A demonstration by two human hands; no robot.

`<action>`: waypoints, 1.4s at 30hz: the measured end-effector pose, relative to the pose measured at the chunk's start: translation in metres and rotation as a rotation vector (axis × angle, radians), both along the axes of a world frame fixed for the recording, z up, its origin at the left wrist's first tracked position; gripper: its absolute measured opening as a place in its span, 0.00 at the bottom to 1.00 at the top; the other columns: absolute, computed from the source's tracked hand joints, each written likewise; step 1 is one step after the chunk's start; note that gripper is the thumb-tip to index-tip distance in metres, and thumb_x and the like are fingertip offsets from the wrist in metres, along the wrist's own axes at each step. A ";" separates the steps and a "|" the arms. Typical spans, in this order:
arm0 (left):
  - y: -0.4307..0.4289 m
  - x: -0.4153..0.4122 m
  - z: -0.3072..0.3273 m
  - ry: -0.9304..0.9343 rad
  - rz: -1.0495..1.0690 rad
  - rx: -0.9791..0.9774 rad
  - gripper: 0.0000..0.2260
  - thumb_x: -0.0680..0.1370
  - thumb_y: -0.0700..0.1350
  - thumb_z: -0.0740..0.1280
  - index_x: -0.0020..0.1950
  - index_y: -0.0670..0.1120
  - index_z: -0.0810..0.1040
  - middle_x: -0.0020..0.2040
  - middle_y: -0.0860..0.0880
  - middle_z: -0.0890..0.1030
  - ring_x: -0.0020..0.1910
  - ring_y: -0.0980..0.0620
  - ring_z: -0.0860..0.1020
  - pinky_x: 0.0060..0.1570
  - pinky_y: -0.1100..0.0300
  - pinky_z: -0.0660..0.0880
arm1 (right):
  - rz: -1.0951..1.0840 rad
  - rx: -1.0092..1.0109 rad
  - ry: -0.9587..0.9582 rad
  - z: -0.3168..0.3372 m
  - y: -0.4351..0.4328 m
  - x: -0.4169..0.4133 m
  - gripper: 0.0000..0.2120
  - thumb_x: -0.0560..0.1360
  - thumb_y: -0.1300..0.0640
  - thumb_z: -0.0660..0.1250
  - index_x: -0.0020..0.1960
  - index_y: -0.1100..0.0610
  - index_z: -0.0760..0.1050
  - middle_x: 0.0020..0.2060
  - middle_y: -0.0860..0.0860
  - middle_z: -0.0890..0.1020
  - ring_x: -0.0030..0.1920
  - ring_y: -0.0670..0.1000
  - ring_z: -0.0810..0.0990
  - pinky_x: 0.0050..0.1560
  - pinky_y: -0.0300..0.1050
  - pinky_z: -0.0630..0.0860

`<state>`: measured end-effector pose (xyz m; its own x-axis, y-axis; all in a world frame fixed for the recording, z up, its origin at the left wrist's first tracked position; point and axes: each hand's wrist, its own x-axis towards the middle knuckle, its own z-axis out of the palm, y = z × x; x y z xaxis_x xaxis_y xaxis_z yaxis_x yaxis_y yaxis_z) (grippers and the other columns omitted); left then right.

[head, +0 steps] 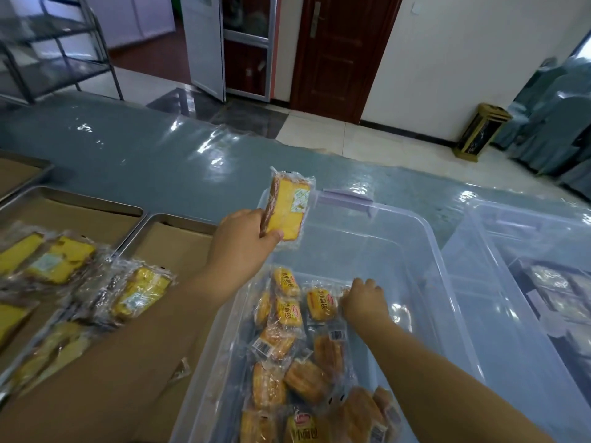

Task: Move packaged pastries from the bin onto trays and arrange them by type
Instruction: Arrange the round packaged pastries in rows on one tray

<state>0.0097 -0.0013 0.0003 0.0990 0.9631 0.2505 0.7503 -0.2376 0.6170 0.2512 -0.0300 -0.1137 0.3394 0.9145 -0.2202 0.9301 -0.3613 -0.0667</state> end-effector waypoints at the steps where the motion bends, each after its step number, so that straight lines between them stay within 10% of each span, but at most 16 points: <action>1: 0.001 0.000 -0.001 -0.004 -0.002 -0.007 0.10 0.75 0.54 0.66 0.44 0.48 0.77 0.40 0.50 0.77 0.40 0.50 0.75 0.36 0.57 0.68 | 0.005 0.001 -0.004 -0.006 -0.003 0.000 0.15 0.77 0.53 0.61 0.61 0.60 0.67 0.58 0.58 0.71 0.57 0.58 0.72 0.56 0.47 0.70; 14: 0.002 0.001 -0.005 -0.049 -0.009 -0.039 0.09 0.76 0.54 0.65 0.47 0.49 0.78 0.42 0.51 0.78 0.40 0.54 0.76 0.39 0.56 0.74 | -0.023 0.295 0.192 -0.010 -0.008 -0.022 0.09 0.77 0.59 0.60 0.56 0.60 0.67 0.54 0.57 0.74 0.51 0.57 0.76 0.43 0.44 0.67; 23: 0.002 -0.001 -0.007 -0.050 -0.020 -0.007 0.09 0.76 0.53 0.65 0.46 0.49 0.78 0.41 0.52 0.77 0.39 0.55 0.75 0.35 0.59 0.70 | 0.159 0.104 -0.086 -0.029 -0.004 -0.044 0.38 0.67 0.32 0.64 0.66 0.57 0.63 0.62 0.55 0.71 0.63 0.57 0.69 0.63 0.53 0.67; 29: 0.001 0.001 -0.008 -0.046 -0.020 -0.007 0.09 0.76 0.54 0.65 0.48 0.49 0.78 0.43 0.52 0.77 0.41 0.54 0.76 0.36 0.59 0.72 | 0.129 0.030 -0.121 -0.024 -0.003 -0.042 0.31 0.69 0.46 0.68 0.66 0.59 0.62 0.62 0.56 0.71 0.62 0.59 0.69 0.60 0.52 0.69; 34: 0.001 0.002 -0.008 -0.046 -0.016 -0.017 0.10 0.76 0.54 0.64 0.50 0.50 0.78 0.44 0.52 0.78 0.40 0.55 0.76 0.36 0.60 0.72 | 0.004 0.302 0.252 -0.012 -0.002 -0.041 0.12 0.77 0.52 0.60 0.56 0.59 0.68 0.52 0.57 0.79 0.50 0.58 0.77 0.45 0.48 0.72; 42: 0.000 0.001 -0.006 -0.028 -0.006 -0.005 0.08 0.76 0.53 0.65 0.45 0.49 0.76 0.41 0.52 0.76 0.39 0.55 0.75 0.34 0.60 0.70 | 0.204 0.206 0.155 -0.021 0.013 -0.087 0.29 0.73 0.36 0.58 0.66 0.53 0.62 0.63 0.54 0.70 0.59 0.57 0.71 0.53 0.52 0.73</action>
